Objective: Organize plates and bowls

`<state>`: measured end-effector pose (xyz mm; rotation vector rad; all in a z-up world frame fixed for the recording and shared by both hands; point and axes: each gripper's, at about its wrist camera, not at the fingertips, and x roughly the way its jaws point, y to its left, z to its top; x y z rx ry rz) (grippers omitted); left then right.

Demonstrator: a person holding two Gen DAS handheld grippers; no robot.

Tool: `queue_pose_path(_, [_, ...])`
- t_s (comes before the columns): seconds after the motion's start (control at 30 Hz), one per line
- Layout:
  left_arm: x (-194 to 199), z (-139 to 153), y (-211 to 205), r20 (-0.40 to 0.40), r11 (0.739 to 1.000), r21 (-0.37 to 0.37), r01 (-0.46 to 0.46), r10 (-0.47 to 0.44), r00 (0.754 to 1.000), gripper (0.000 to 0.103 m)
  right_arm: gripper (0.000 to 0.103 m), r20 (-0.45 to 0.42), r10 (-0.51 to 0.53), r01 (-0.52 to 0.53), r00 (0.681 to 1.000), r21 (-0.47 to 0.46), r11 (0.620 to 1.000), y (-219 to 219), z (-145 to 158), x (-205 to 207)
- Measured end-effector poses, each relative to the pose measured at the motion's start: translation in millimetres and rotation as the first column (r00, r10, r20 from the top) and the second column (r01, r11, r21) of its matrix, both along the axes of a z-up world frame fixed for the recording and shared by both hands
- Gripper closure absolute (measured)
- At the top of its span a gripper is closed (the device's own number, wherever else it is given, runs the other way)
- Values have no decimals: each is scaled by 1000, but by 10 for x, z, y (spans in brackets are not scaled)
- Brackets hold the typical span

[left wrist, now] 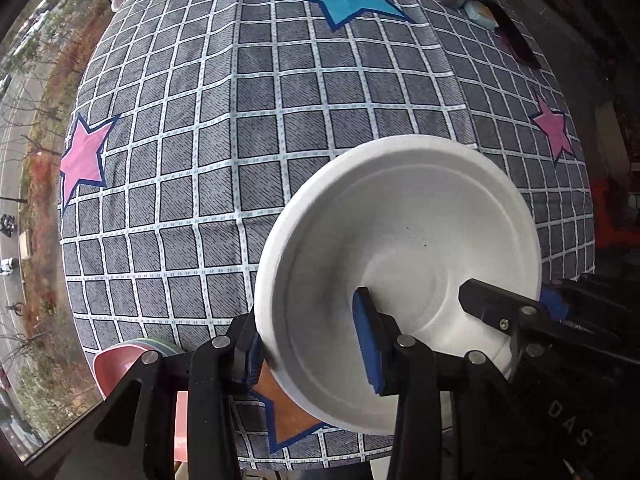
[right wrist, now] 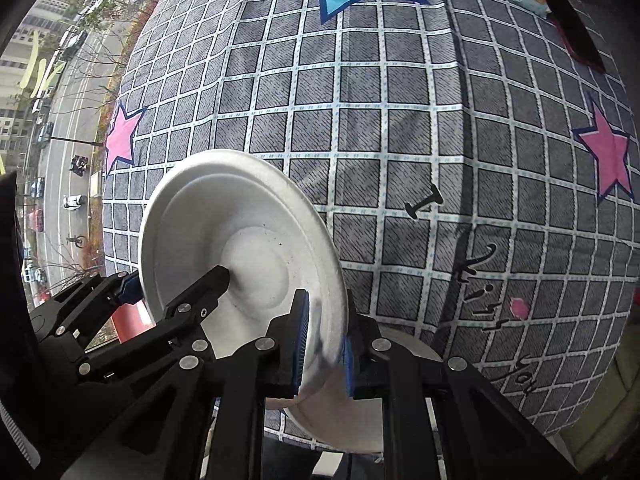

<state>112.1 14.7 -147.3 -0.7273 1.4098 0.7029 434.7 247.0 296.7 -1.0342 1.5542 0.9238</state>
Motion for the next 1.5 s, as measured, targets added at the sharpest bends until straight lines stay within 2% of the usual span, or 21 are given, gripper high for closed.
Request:
queue_pose_path(0.1, [199, 1, -201, -3, 998, -4, 66, -66, 998, 60, 86, 11, -46, 46, 999, -12, 999, -110, 71, 1])
queue_pose_path(0.33, [343, -99, -639, -26, 979, -37, 202, -203, 979, 59, 86, 43, -139, 141, 989, -42, 989, -775, 150, 127])
queue_pose_path(0.43, [390, -131, -807, -32, 968, -43, 249, -251, 968, 55, 86, 61, -172, 175, 983, -48, 983, -976, 149, 229])
queue_pose_path(0.5, [439, -123, -903, -49, 963, -40, 265, -267, 962, 44, 86, 76, -190, 194, 979, -51, 980, -1067, 154, 298])
queue_pose_path(0.57, [429, -86, -945, -53, 961, -28, 274, -275, 960, 27, 86, 90, -209, 215, 974, -62, 975, -1120, 158, 347])
queue_pose_path(0.6, [410, -62, -929, -51, 960, -23, 278, -279, 959, 24, 85, 90, -220, 226, 971, -61, 972, -1148, 180, 378])
queue_pose_path(0.67, [387, 41, -907, -38, 960, -16, 280, -281, 959, 21, 58, 97, -234, 239, 967, -50, 970, -1154, 219, 417])
queue_pose_path(0.7, [363, 70, -875, -36, 961, -20, 277, -278, 960, 20, 22, 99, -237, 242, 966, -32, 970, -1195, 279, 462])
queue_pose_path(0.73, [353, 116, -820, -38, 962, -24, 270, -271, 962, 19, 12, 100, -238, 240, 966, -14, 971, -1245, 354, 516])
queue_pose_path(0.87, [119, 130, -754, -38, 967, -30, 251, -252, 967, 17, 12, 120, -257, 260, 959, -17, 965, -1333, 442, 564])
queue_pose_path(1.0, [-71, 82, -672, -49, 972, -37, 231, -233, 971, 17, 12, 134, -298, 302, 945, -15, 953, -1607, 593, 630])
queue_pose_path(1.03, [-125, 11, -547, -56, 973, -42, 225, -227, 972, 17, 12, 136, -304, 309, 943, -16, 951, -1611, 590, 608])
queue_pose_path(1.13, [-244, 0, -515, -66, 974, -50, 220, -223, 973, 17, 12, 146, -316, 322, 938, -24, 946, -1589, 542, 458])
queue_pose_path(1.33, [-377, -124, -641, -99, 963, -34, 269, -271, 957, 17, 12, 142, -347, 356, 927, -44, 934, -1674, 465, 321])
queue_pose_path(1.5, [-497, -31, -727, -102, 961, -4, 276, -275, 956, 17, 12, 132, -364, 372, 922, -45, 927, -1676, 425, 272])
